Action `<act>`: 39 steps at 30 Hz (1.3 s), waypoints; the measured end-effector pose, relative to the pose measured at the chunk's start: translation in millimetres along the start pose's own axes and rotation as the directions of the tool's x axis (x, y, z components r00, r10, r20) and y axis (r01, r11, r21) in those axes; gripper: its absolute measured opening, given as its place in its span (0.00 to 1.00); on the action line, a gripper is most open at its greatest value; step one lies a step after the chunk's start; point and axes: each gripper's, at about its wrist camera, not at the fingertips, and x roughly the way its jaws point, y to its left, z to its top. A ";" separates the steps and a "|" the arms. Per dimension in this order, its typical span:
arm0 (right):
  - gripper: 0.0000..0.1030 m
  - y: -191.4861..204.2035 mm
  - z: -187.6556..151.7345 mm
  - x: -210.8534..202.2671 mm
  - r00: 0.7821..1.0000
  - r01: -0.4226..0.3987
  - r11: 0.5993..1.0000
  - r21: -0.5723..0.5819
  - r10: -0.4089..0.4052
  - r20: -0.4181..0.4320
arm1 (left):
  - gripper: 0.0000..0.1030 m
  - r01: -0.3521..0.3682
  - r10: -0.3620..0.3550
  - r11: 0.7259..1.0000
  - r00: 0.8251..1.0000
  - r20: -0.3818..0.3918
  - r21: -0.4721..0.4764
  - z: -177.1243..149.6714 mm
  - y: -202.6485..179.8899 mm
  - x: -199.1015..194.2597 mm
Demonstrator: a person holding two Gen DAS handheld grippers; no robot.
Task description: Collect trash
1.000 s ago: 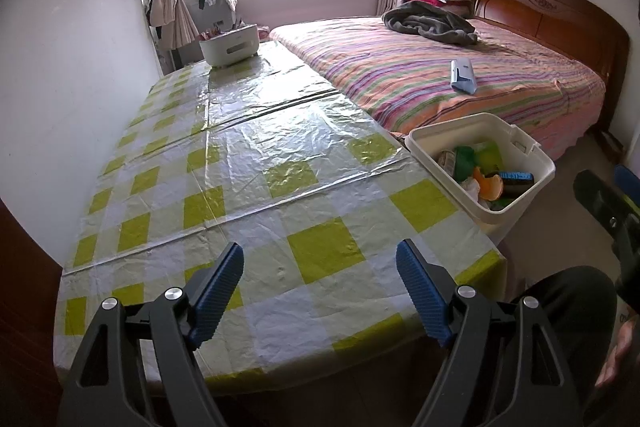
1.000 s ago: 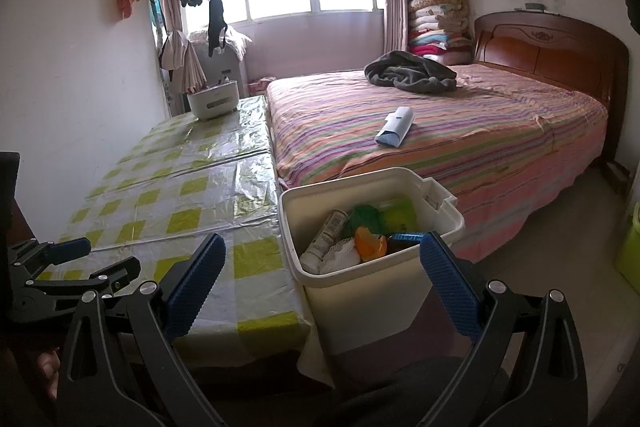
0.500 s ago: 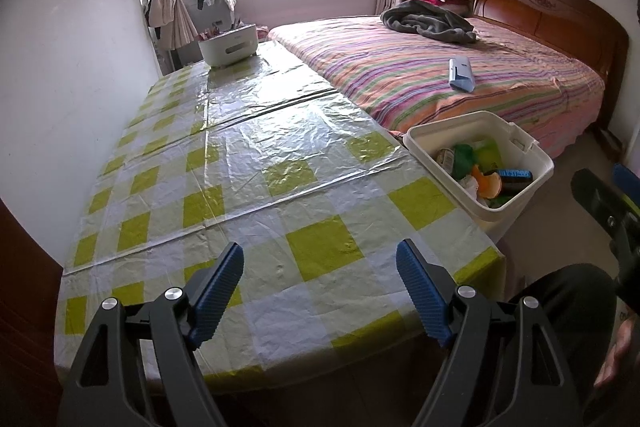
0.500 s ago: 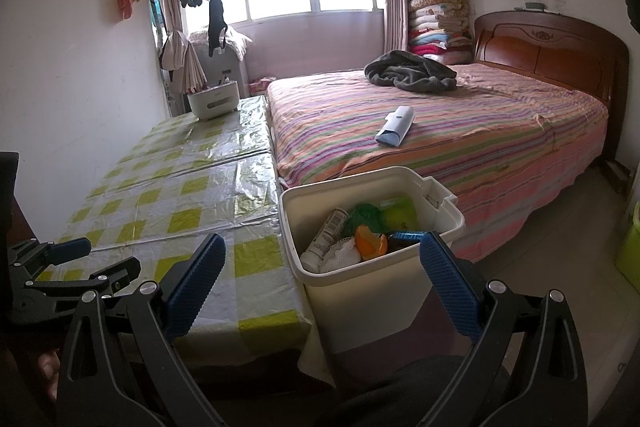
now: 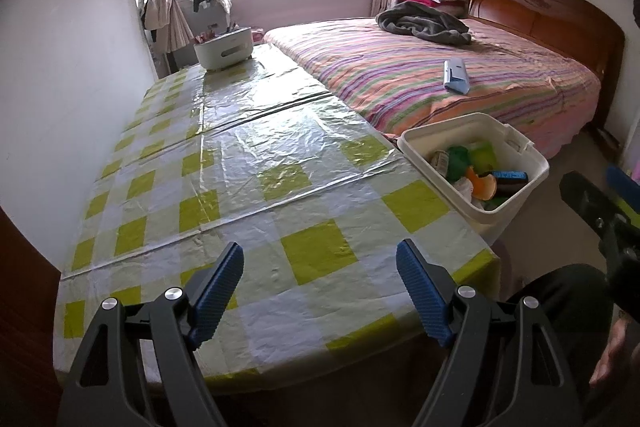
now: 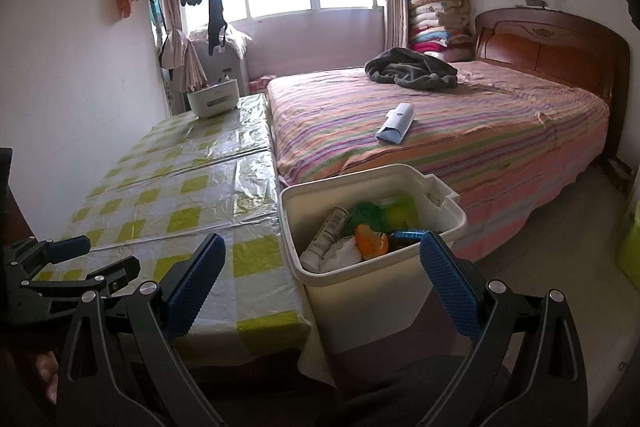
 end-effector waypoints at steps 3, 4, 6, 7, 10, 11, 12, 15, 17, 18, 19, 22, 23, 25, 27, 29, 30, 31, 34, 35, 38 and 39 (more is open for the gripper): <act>0.93 -2.0 -1.3 3.1 1.000 -0.001 1.000 0.006 0.001 -0.004 | 0.74 0.009 -0.009 1.000 1.000 -0.007 0.003 0.9 -0.8 0.8; 0.93 -2.9 -1.2 4.1 1.000 -0.001 1.000 0.008 0.001 -0.006 | 0.74 0.009 -0.009 1.000 1.000 -0.011 0.003 1.5 -1.0 1.7; 0.93 -2.9 -1.6 5.2 1.000 0.000 1.000 0.008 0.000 -0.008 | 0.74 0.019 -0.019 1.000 1.000 -0.016 0.002 2.2 -2.0 2.8; 0.93 -3.1 -1.6 5.6 1.000 0.000 1.000 0.009 0.000 -0.009 | 0.74 0.020 -0.020 1.000 1.000 -0.018 0.002 2.4 -2.6 3.3; 0.93 -5.0 -1.3 5.3 1.000 0.000 1.000 0.012 0.000 -0.011 | 0.74 0.022 -0.022 1.000 1.000 -0.018 0.006 2.8 -4.8 3.9; 0.93 -5.7 -1.6 5.5 1.000 0.000 1.000 0.014 0.000 -0.012 | 0.74 0.022 -0.022 1.000 1.000 -0.016 0.008 2.7 -5.3 4.1; 0.93 -5.9 -1.8 5.7 1.000 0.000 1.000 0.016 0.000 -0.013 | 0.74 0.021 -0.021 1.000 1.000 -0.013 0.010 2.9 -6.0 3.9; 0.93 -7.2 -2.6 7.3 1.000 0.001 1.000 0.019 -0.001 -0.018 | 0.74 0.020 -0.020 1.000 1.000 -0.010 0.017 2.8 -8.2 4.1; 0.93 -8.2 -2.8 8.0 1.000 0.000 1.000 0.022 0.000 -0.020 | 0.74 0.021 -0.020 1.000 1.000 -0.009 0.018 3.2 -9.5 4.9; 0.93 -8.6 -2.9 8.4 1.000 0.001 1.000 0.023 0.000 -0.022 | 0.74 0.022 -0.022 1.000 1.000 -0.011 0.020 3.5 -10.2 5.4; 0.93 -9.5 -2.7 8.6 1.000 0.001 1.000 0.024 -0.001 -0.022 | 0.74 0.024 -0.024 1.000 1.000 -0.012 0.020 3.7 -10.5 5.4; 0.93 -11.4 -2.3 8.2 1.000 0.002 1.000 0.028 -0.001 -0.022 | 0.74 0.023 -0.022 0.999 1.000 -0.009 0.027 4.7 -12.9 5.7; 0.93 -11.8 -2.3 8.2 1.000 0.002 1.000 0.029 -0.001 -0.023 | 0.74 0.020 -0.020 0.999 1.000 -0.007 0.031 4.9 -13.9 5.4; 0.93 -13.0 -2.4 8.1 1.000 0.004 1.000 0.031 -0.003 -0.024 | 0.74 0.021 -0.021 0.999 1.000 0.001 0.040 5.6 -16.5 4.5; 0.93 -14.3 -2.8 8.5 1.000 0.004 0.999 0.033 -0.003 -0.026 | 0.74 0.019 -0.019 0.999 1.000 0.005 0.049 5.9 -18.7 3.9; 0.93 -15.8 -3.1 8.9 1.000 0.004 0.999 0.036 -0.003 -0.027 | 0.74 0.022 -0.022 0.998 1.000 0.008 0.057 5.9 -20.9 3.4; 0.93 -16.0 -3.3 8.8 1.000 0.004 0.999 0.036 -0.003 -0.028 | 0.74 0.026 -0.026 0.998 1.000 0.007 0.060 6.0 -21.4 3.8; 0.93 -16.4 -3.2 9.1 1.000 0.004 0.999 0.036 -0.003 -0.028 | 0.74 0.028 -0.029 0.998 1.000 0.005 0.062 6.1 -22.2 4.0; 0.93 -17.4 -3.1 9.5 1.000 0.004 0.999 0.036 -0.003 -0.029 | 0.74 0.031 -0.031 0.997 1.000 0.004 0.071 6.1 -25.1 4.2; 0.93 -17.8 -3.3 9.5 1.000 0.004 0.999 0.037 -0.003 -0.029 | 0.74 0.029 -0.029 0.997 1.000 0.004 0.073 5.8 -25.5 4.2; 0.93 -19.6 -4.4 10.2 0.999 0.005 0.999 0.041 -0.004 -0.032 | 0.74 0.023 -0.024 0.997 1.000 0.008 0.079 5.3 -26.6 3.7; 0.93 -20.5 -5.1 10.5 0.999 0.005 0.999 0.043 -0.004 -0.033 | 0.74 0.018 -0.019 0.997 1.000 0.010 0.081 5.3 -27.1 3.9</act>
